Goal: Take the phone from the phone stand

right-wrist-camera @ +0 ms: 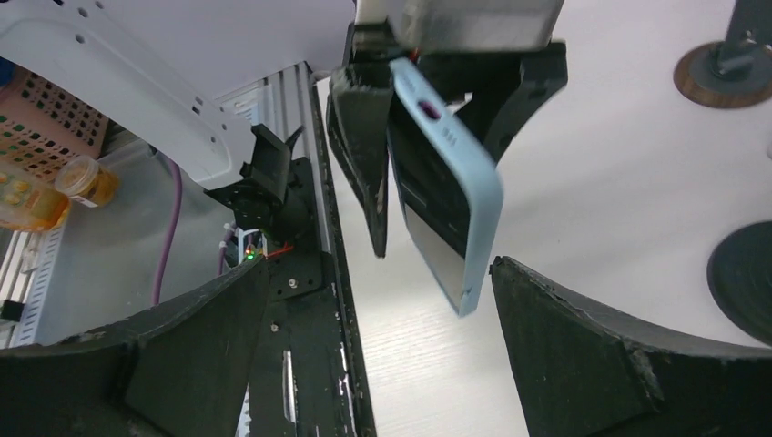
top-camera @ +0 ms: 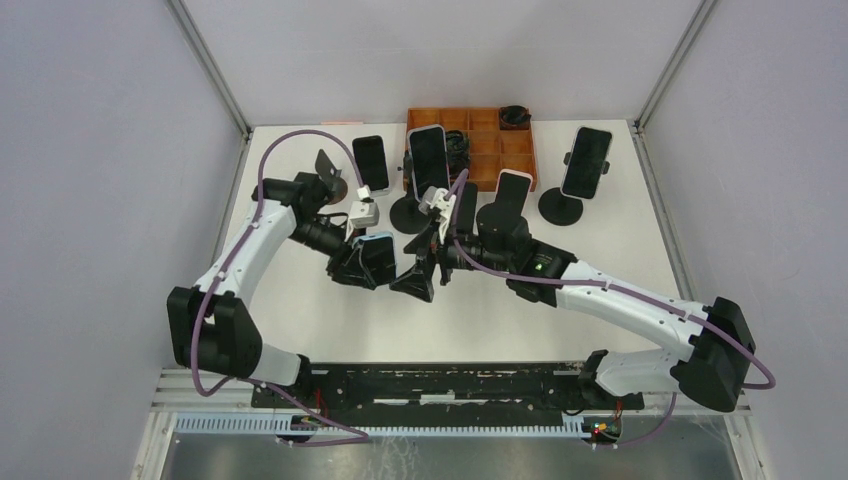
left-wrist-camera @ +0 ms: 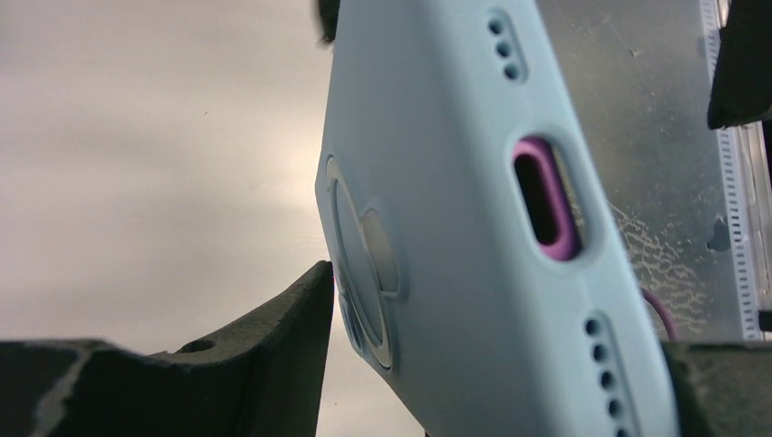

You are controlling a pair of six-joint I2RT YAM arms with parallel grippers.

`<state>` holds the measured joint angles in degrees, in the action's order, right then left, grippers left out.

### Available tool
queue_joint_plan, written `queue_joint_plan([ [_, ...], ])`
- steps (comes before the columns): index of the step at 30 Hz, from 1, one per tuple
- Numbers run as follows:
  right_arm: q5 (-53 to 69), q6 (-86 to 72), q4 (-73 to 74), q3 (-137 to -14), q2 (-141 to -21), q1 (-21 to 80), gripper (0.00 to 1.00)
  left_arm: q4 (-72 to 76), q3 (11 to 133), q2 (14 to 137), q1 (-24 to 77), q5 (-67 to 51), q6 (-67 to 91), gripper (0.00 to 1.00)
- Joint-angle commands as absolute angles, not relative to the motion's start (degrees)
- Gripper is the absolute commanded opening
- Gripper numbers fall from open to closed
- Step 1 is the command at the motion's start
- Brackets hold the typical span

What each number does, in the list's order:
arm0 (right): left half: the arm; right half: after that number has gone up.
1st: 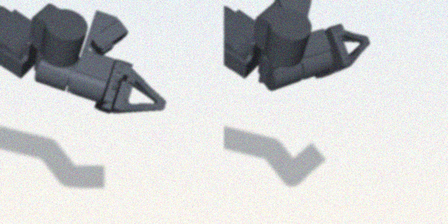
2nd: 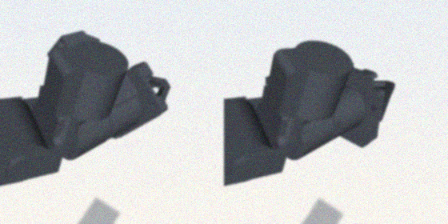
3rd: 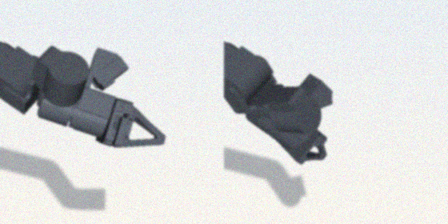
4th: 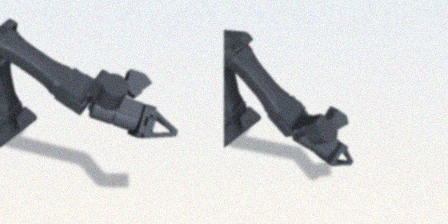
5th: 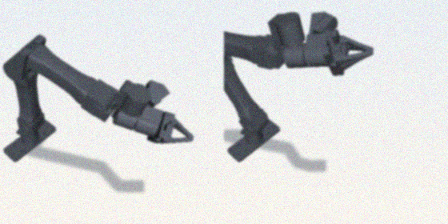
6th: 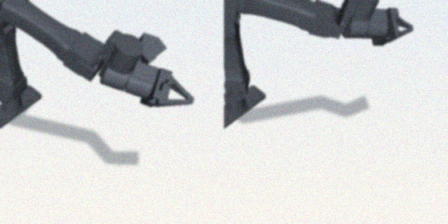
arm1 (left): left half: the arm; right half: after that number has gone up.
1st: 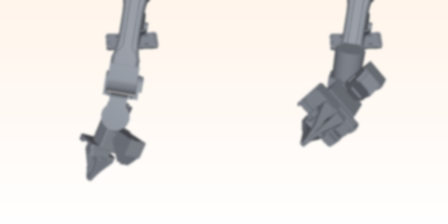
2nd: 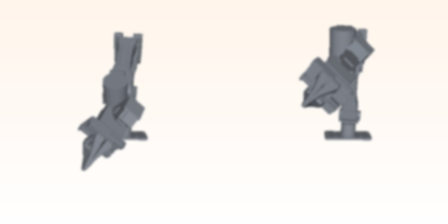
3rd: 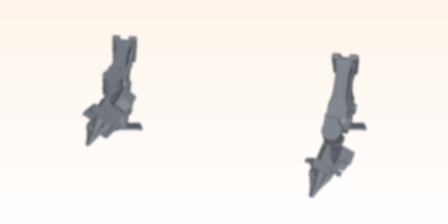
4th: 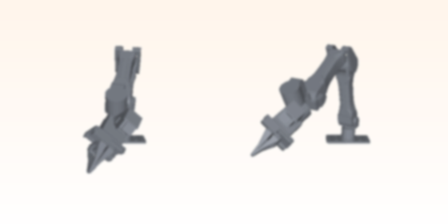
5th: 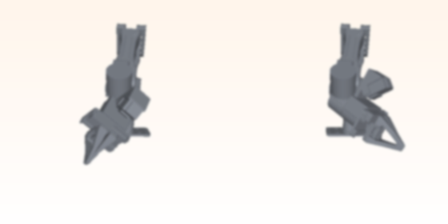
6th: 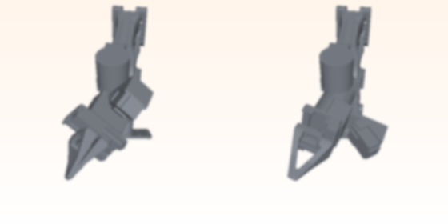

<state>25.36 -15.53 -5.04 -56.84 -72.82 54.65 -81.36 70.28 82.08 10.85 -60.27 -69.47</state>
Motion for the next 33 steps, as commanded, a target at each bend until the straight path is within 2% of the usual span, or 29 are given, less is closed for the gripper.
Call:
queue_joint_plan([
  [1, 31.2, -13.7, -6.08, -60.9, -74.03, 54.66, 0.97, -83.92, 72.15, 77.35, 14.83, -64.11, -71.42, 0.02],
  [8, 38.72, -17.41, -13.27, -58.62, -73.61, 54.64, 0.87, -83.96, 73.54, 74.04, 20.18, -65.29, -67.59, 0.02],
  [13, 40.65, -19.65, -16.94, -57.14, -74.21, 54.68, 0.75, -83.94, 74.07, 72.94, 22.69, -65.48, -65.69, 0.02],
  [15, 41.15, -20.5, -18.34, -56.88, -74.19, 54.65, 0.63, -83.96, 74.33, 72.63, 23.02, -65.82, -65.29, 0.02],
  [21, 40.97, -22.27, -20.58, -55.52, -73.4, 54.65, 0.15, -83.94, 75.69, 72.16, 23.37, -66.88, -63.68, 0.04],
  [22, 40.84, -22.49, -20.78, -55.23, -73.14, 54.65, 0.11, -83.94, 75.74, 72.16, 23.42, -66.77, -63.46, 0.07],
  [24, 39.77, -22.76, -20.81, -54.72, -72.27, 54.65, 0.01, -83.94, 75.89, 72.22, 23.42, -65.98, -62.98, 0.24],
  [25, 38.98, -22.68, -20.35, -54.52, -71.66, 54.67, 0.0, -83.94, 75.96, 72.24, 23.44, -65.35, -62.7, 0.36],
  [26, 38.0, -22.62, -19.72, -54.21, -70.94, 54.54, 0.0, -83.94, 76.06, 72.29, 23.43, -64.66, -62.35, 0.53],
  [28, 36.51, -22.87, -18.47, -53.38, -69.46, 54.08, 0.0, -83.66, 76.48, 72.42, 23.39, -63.11, -61.48, 0.95],
  [29, 35.89, -23.09, -17.69, -52.74, -68.73, 53.72, 0.0, -82.54, 76.73, 72.49, 23.39, -62.07, -59.66, 0.99],
  [33, 33.11, -24.67, -13.07, -48.33, -64.63, 51.5, 0.0, -73.37, 77.42, 71.54, 23.29, -54.64, -47.27, 1.0],
])
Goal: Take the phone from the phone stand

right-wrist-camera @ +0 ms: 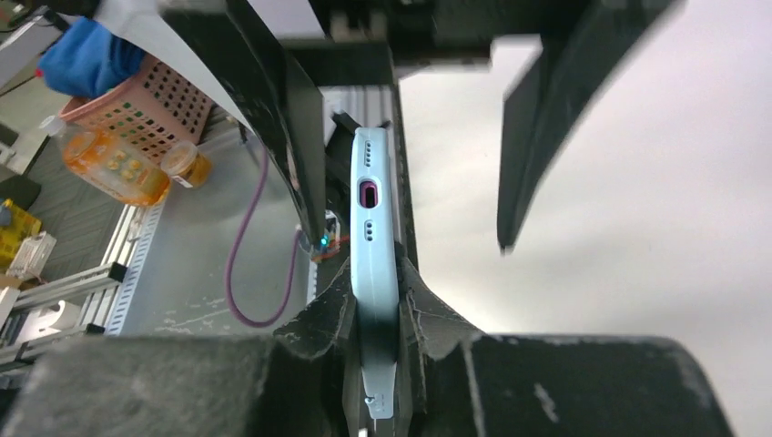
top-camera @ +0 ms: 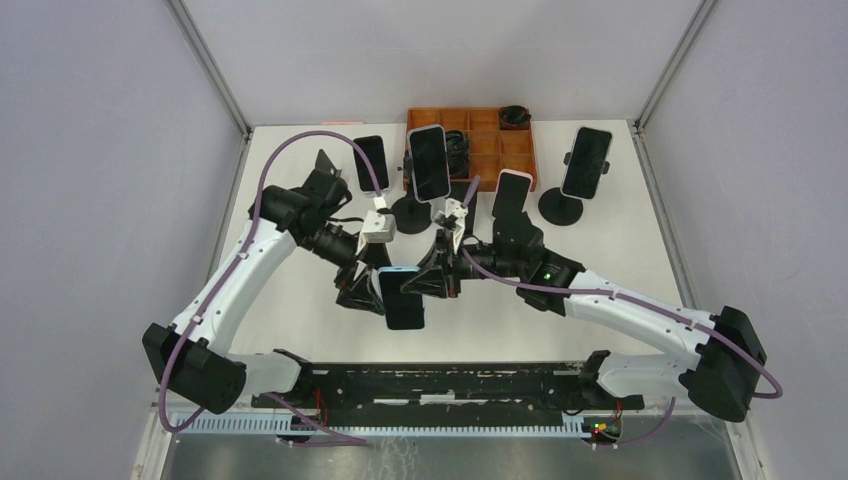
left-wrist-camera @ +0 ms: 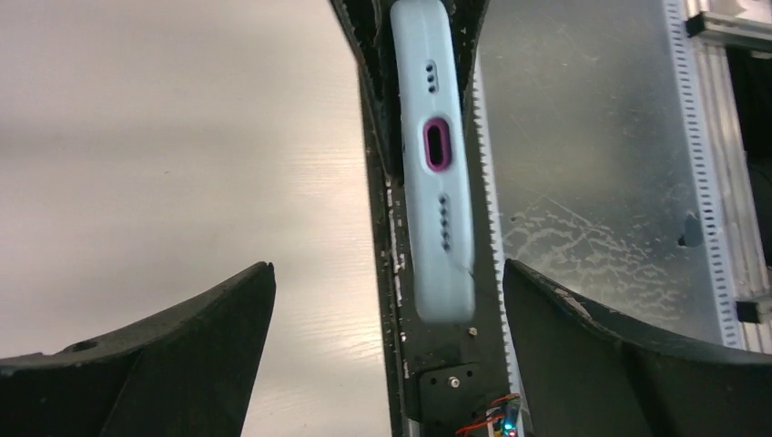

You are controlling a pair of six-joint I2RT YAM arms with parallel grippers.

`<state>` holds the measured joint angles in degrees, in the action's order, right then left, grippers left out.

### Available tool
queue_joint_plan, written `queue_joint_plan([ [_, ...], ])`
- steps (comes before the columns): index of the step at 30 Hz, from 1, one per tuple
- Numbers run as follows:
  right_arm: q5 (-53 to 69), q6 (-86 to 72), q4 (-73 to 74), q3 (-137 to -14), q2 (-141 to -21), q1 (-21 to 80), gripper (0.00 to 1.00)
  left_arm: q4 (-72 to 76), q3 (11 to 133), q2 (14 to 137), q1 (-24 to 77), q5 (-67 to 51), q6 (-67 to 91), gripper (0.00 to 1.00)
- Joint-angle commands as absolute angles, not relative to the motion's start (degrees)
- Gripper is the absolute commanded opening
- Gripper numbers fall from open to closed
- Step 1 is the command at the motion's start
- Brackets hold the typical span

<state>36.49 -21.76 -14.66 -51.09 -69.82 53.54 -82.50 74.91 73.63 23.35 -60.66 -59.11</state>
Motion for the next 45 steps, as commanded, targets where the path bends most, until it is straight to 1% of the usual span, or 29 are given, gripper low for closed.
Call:
queue_joint_plan([
  [1, 33.03, -25.7, -13.21, -46.2, -63.24, 50.65, 0.0, -70.13, 77.21, 70.95, 23.11, -51.68, -43.95, 1.0],
  [2, 32.87, -26.53, -13.18, -44.14, -61.93, 49.97, 0.0, -65.37, 76.76, 70.24, 22.98, -48.39, -40.83, 1.0],
  [5, 31.85, -28.16, -12.28, -39.86, -60.02, 49.24, 0.0, -57.21, 74.87, 68.33, 21.79, -39.97, -33.14, 1.0],
  [8, 30.41, -31.52, -13.01, -36.69, -61.64, 49.24, 0.0, -53.67, 73.95, 68.01, 19.24, -38.14, -28.45, 1.0],
  [10, 30.22, -34.01, -14.34, -35.91, -64.91, 49.24, 0.0, -52.07, 73.43, 68.32, 17.22, -38.27, -25.99, 1.0],
  [13, 31.98, -39.45, -21.27, -35.59, -71.3, 49.6, 0.0, -51.19, 72.9, 68.9, 12.99, -40.17, -24.66, 1.0],
  [19, 34.44, -47.08, -31.04, -41.03, -85.33, 52.23, 0.0, -51.46, 72.86, 71.07, 2.81, -41.85, -24.29, 1.0],
  [21, 34.9, -50.44, -35.36, -42.25, -89.55, 52.81, 0.0, -51.85, 72.51, 71.27, 0.77, -42.32, -24.42, 1.0],
  [27, 34.78, -59.92, -45.28, -46.14, -101.45, 52.98, 0.0, -51.69, 69.36, 71.45, 0.09, -42.34, -24.7, 1.0],
  [30, 33.96, -63.14, -49.55, -47.31, -104.96, 53.03, 0.0, -51.61, 68.21, 71.54, 0.09, -41.57, -25.06, 1.0],
  [34, 30.89, -61.73, -49.76, -47.98, -107.14, 52.97, 0.0, -51.41, 67.47, 70.96, 0.09, -41.19, -25.71, 1.0],
  [39, 25.51, -50.87, -41.38, -49.54, -109.06, 52.99, 0.0, -49.11, 66.06, 71.31, 0.09, -41.44, -25.84, 1.0],
  [41, 24.8, -49.39, -41.34, -49.57, -110.2, 52.61, 0.0, -48.43, 66.43, 72.53, 0.09, -41.22, -25.8, 1.0],
  [45, 23.3, -48.59, -42.89, -48.88, -111.61, 51.53, 0.0, -47.88, 68.09, 76.13, -3.8, -41.19, -25.4, 1.0],
])
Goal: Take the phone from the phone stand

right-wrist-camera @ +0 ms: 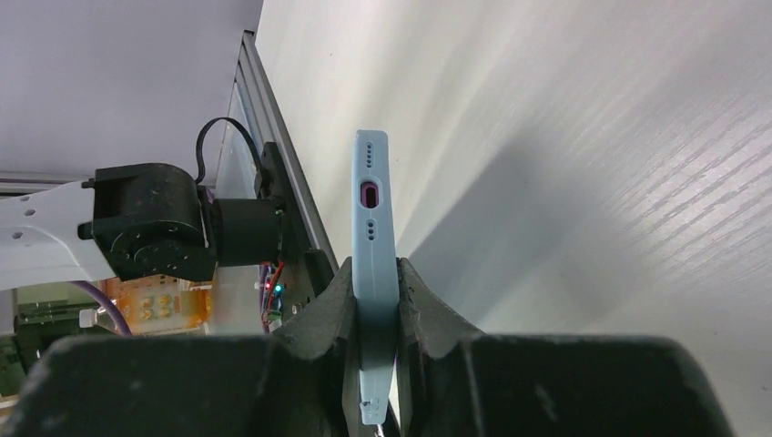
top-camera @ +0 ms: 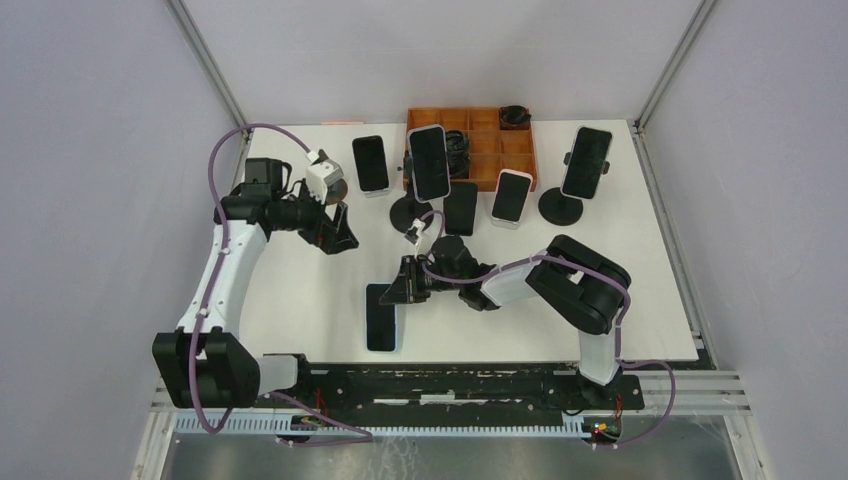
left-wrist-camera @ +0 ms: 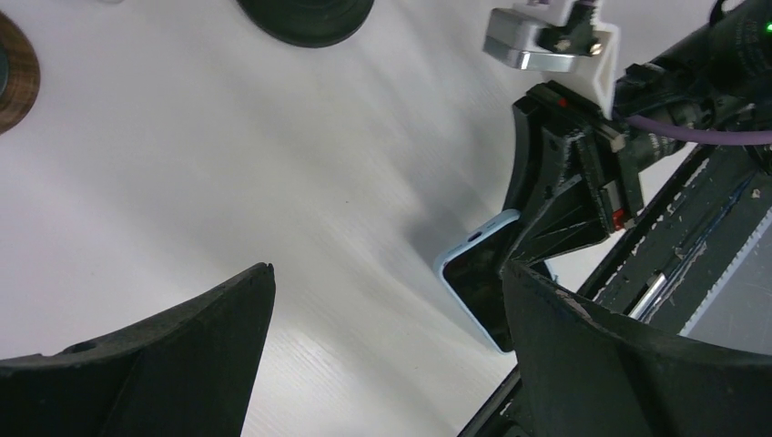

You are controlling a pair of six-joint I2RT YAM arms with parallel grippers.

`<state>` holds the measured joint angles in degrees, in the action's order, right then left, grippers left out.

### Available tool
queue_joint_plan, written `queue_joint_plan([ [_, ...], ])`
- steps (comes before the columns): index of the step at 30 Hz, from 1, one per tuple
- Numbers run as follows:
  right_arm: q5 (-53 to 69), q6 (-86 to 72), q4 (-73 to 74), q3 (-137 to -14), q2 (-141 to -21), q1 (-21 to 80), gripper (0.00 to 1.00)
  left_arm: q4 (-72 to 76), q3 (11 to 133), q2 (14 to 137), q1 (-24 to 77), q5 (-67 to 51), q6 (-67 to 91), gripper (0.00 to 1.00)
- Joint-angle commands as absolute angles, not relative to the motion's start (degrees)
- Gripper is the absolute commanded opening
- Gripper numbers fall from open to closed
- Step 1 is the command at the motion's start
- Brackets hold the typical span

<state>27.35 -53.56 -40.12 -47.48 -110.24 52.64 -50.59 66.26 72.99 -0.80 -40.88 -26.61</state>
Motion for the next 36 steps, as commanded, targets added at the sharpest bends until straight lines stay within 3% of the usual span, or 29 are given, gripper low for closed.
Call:
queue_joint_plan([
  [1, 22.85, -48.08, -42.46, -48.82, -111.85, 51.14, 0.0, -47.33, 68.42, 77.09, -4.94, -41.07, -24.89, 1.0],
  [4, 20.88, -46.09, -40.0, -48.98, -111.9, 49.98, 0.03, -44.09, 69.59, 79.89, -8.55, -39.03, -21.8, 1.0],
  [6, 18.27, -42.54, -35.13, -50.08, -111.31, 49.97, 0.26, -41.48, 70.35, 81.91, -9.92, -36.54, -19.52, 0.99],
  [8, 16.05, -40.32, -32.21, -50.49, -110.55, 50.03, 0.4, -38.68, 71.07, 83.36, -10.06, -33.89, -17.44, 0.97],
  [18, 6.49, -34.55, -26.79, -46.18, -101.37, 50.02, 0.7, -29.25, 78.59, 96.04, -10.03, -29.4, -12.67, 0.72],
  [22, 6.03, -31.18, -23.06, -42.98, -95.58, 50.09, 0.74, -29.42, 83.64, 102.07, -10.02, -31.32, -12.54, 0.62],
  [36, 7.85, -31.01, -22.28, -22.65, -73.4, 52.12, 0.75, -25.75, 93.93, 114.14, -9.25, -36.36, -9.48, 0.54],
])
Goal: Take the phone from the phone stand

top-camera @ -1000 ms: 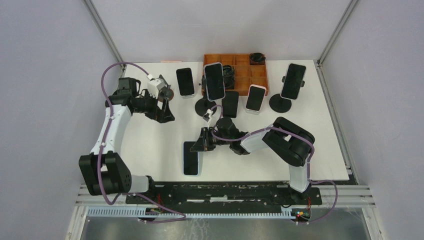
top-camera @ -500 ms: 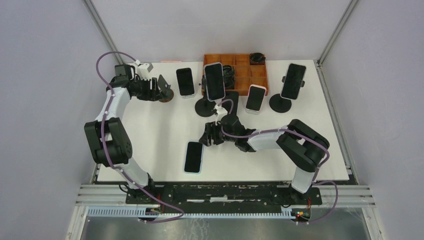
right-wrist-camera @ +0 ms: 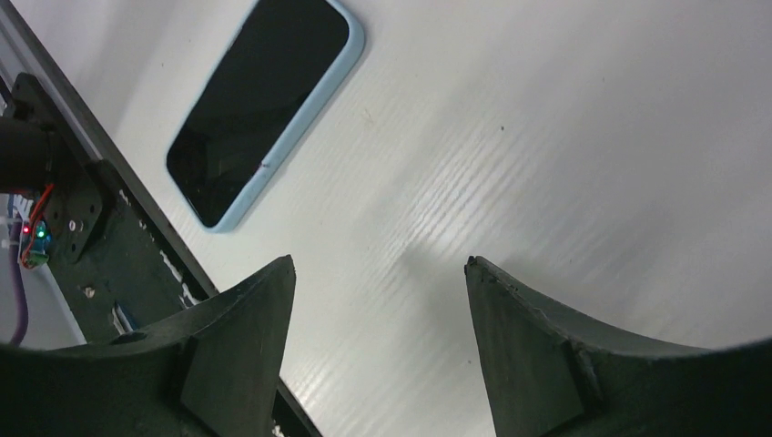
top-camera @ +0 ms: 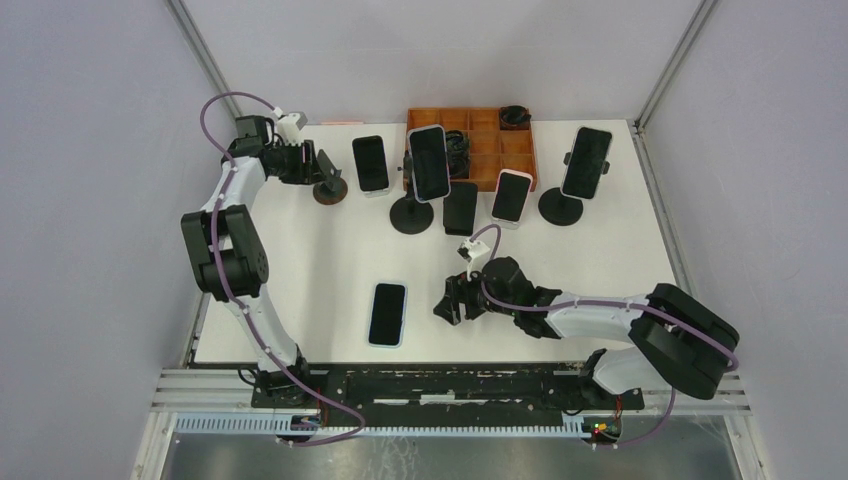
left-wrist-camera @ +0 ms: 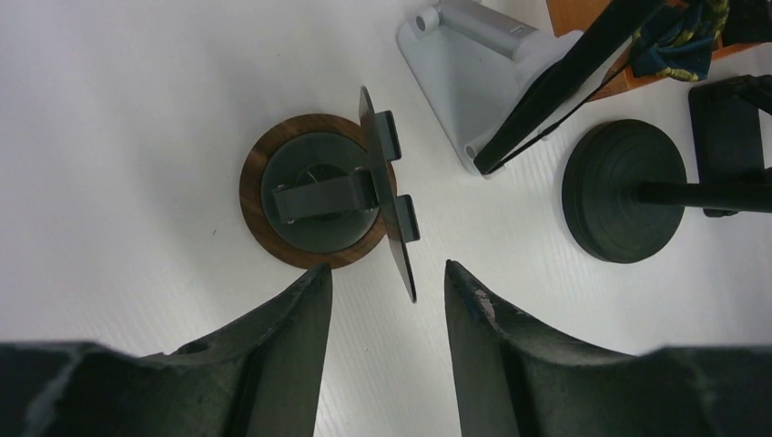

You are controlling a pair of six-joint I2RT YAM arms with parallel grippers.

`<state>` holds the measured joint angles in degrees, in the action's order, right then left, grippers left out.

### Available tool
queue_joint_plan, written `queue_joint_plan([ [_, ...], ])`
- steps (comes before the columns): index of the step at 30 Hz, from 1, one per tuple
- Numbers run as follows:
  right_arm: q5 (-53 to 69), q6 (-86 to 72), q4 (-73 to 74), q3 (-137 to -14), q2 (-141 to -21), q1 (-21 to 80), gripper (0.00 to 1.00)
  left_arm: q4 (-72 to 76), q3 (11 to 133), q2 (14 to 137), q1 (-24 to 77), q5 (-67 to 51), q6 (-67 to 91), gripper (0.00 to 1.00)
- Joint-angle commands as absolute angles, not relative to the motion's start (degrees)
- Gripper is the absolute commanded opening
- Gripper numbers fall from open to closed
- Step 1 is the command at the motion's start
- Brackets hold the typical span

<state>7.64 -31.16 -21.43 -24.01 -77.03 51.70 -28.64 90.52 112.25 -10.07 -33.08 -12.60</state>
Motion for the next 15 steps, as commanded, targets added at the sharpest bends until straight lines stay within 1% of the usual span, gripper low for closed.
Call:
queue_joint_plan([
  [1, 7.67, -30.96, -21.86, -22.61, -72.92, 52.12, 0.75, -25.39, 94.29, 114.68, -8.98, -36.31, -9.36, 0.52],
  [3, 7.24, -30.56, -21.1, -22.79, -72.34, 52.12, 0.74, -24.68, 95.45, 115.74, -8.54, -36.15, -9.23, 0.45],
  [4, 7.06, -30.42, -20.64, -23.08, -72.25, 52.11, 0.73, -24.43, 96.01, 116.34, -8.33, -35.93, -9.23, 0.39],
  [7, 7.17, -29.95, -19.73, -24.15, -72.41, 52.12, 0.72, -22.55, 97.24, 117.68, -7.61, -34.89, -9.41, 0.16],
  [9, 7.34, -29.81, -19.4, -24.52, -72.34, 52.12, 0.71, -20.63, 98.0, 118.41, -7.04, -34.16, -9.91, 0.07],
  [11, 7.21, -29.41, -18.78, -24.83, -72.01, 52.13, 0.7, -19.32, 99.78, 119.62, -6.36, -32.9, -10.75, 0.03],
  [15, 6.77, -28.41, -17.41, -25.51, -71.63, 52.11, 0.7, -19.14, 105.69, 122.99, -5.03, -31.86, -12.47, 0.02],
])
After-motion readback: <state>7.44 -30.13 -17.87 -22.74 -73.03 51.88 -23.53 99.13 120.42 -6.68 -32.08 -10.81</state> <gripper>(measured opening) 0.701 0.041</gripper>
